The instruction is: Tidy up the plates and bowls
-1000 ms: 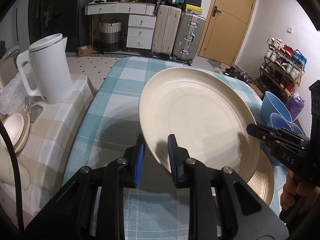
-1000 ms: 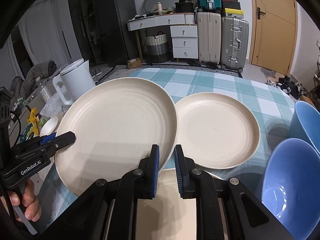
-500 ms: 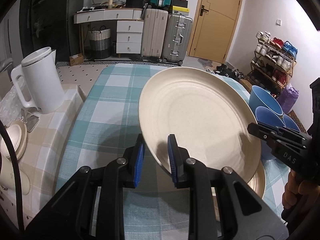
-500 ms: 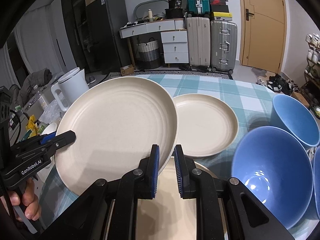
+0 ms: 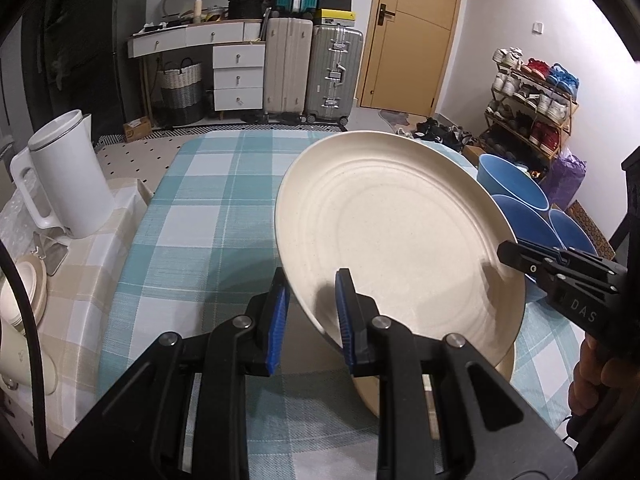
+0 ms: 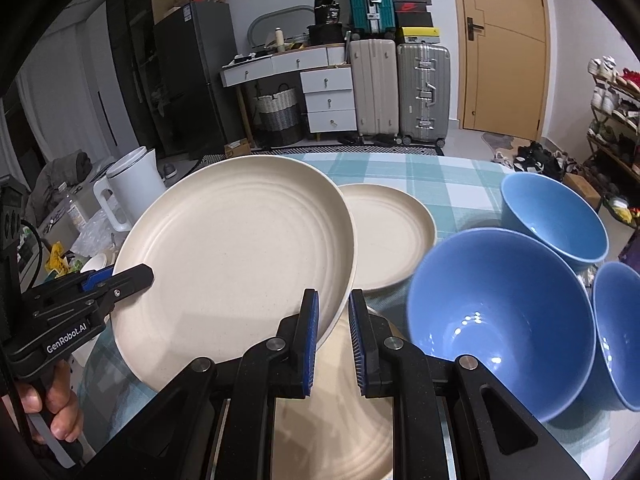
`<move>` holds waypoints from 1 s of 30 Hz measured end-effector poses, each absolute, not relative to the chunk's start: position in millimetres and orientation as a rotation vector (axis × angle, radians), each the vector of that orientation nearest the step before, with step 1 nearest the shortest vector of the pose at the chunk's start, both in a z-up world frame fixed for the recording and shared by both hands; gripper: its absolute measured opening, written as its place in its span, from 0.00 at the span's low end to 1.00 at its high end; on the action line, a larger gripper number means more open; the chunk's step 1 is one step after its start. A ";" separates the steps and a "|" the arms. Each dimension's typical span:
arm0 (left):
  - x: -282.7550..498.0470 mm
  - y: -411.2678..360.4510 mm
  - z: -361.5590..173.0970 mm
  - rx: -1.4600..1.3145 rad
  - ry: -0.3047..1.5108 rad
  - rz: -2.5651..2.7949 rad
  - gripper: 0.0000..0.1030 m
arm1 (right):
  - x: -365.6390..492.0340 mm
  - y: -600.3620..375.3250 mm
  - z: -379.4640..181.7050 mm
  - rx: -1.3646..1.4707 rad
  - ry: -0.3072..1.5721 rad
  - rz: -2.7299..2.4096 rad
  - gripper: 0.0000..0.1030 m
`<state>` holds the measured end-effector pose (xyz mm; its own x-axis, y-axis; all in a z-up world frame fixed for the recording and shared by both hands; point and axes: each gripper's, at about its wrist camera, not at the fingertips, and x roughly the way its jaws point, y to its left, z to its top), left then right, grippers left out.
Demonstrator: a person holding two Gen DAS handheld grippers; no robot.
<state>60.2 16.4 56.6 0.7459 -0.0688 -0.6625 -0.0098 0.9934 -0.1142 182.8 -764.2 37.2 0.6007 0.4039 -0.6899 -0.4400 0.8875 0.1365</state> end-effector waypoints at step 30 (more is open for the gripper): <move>44.2 -0.4 41.3 -0.044 0.793 -0.090 0.19 | 148.0 -797.4 27.2 -0.007 0.813 0.442 0.15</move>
<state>44.2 -0.4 41.3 0.6984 -0.0977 -0.7090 0.0645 0.9952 -0.0736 148.0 -797.4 27.2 0.6015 0.3792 -0.7031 -0.3847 0.9089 0.1611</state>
